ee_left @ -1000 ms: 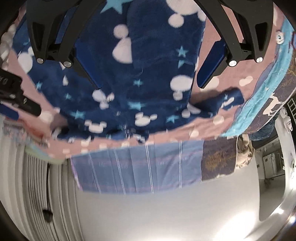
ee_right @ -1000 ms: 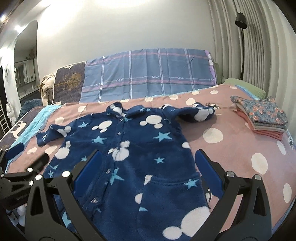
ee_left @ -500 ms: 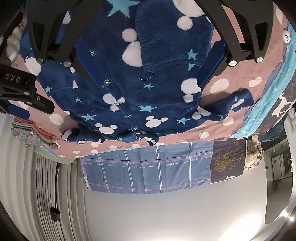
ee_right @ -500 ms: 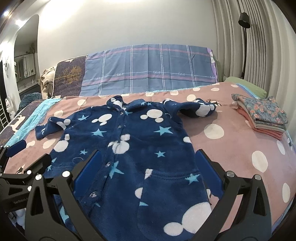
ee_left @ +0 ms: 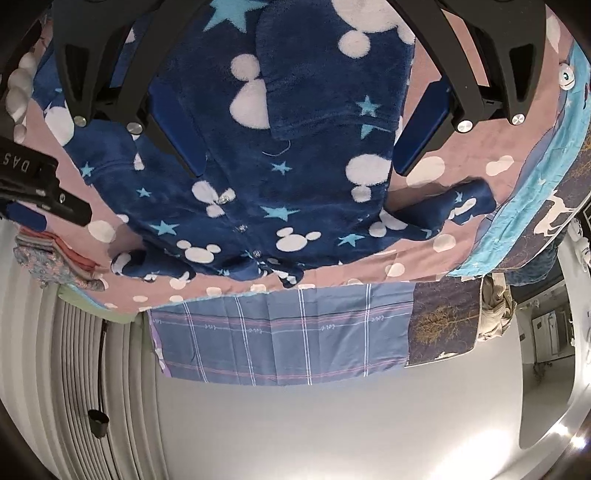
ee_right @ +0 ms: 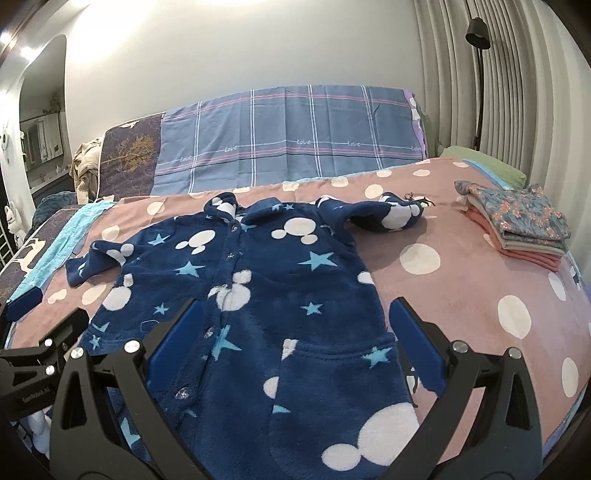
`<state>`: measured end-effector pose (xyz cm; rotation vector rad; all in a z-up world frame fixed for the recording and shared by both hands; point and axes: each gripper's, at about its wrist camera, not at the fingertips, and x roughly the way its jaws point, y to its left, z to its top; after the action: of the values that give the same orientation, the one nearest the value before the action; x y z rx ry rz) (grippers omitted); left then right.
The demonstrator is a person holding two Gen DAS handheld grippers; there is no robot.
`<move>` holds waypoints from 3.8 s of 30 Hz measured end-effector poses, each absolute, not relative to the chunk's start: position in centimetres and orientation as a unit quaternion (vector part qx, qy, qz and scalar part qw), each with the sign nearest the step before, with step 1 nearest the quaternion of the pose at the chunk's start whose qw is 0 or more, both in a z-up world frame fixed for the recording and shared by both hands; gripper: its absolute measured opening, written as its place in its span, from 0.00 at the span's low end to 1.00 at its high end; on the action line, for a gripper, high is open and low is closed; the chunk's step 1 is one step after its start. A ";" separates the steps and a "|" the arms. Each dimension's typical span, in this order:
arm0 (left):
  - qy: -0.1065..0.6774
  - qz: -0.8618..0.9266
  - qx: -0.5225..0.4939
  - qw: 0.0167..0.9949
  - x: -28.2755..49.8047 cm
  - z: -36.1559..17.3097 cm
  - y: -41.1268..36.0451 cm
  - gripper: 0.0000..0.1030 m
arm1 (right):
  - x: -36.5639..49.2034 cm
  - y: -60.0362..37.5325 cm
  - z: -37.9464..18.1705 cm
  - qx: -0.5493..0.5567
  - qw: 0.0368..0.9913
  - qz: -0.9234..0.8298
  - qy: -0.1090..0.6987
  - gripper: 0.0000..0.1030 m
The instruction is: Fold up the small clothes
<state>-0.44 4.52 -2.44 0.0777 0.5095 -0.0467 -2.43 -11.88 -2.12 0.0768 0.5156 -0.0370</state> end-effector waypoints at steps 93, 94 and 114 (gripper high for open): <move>0.314 -0.031 -0.162 0.935 29.8 1.7 30.4 0.04 | 10.0 -10.3 -6.2 -0.094 0.943 -0.032 0.319 0.88; 0.298 -0.077 -0.144 0.941 28.8 3.7 27.2 0.04 | 9.8 -10.5 -6.1 -0.093 0.944 -0.035 0.316 0.88; 0.298 -0.141 0.070 0.941 15.2 -3.7 13.0 0.69 | 12.7 -17.5 -6.0 0.090 0.914 0.085 0.386 0.79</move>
<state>15.17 12.98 -3.70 0.1436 0.6080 -0.2872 12.66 -17.52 -5.97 0.1852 0.7960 0.1751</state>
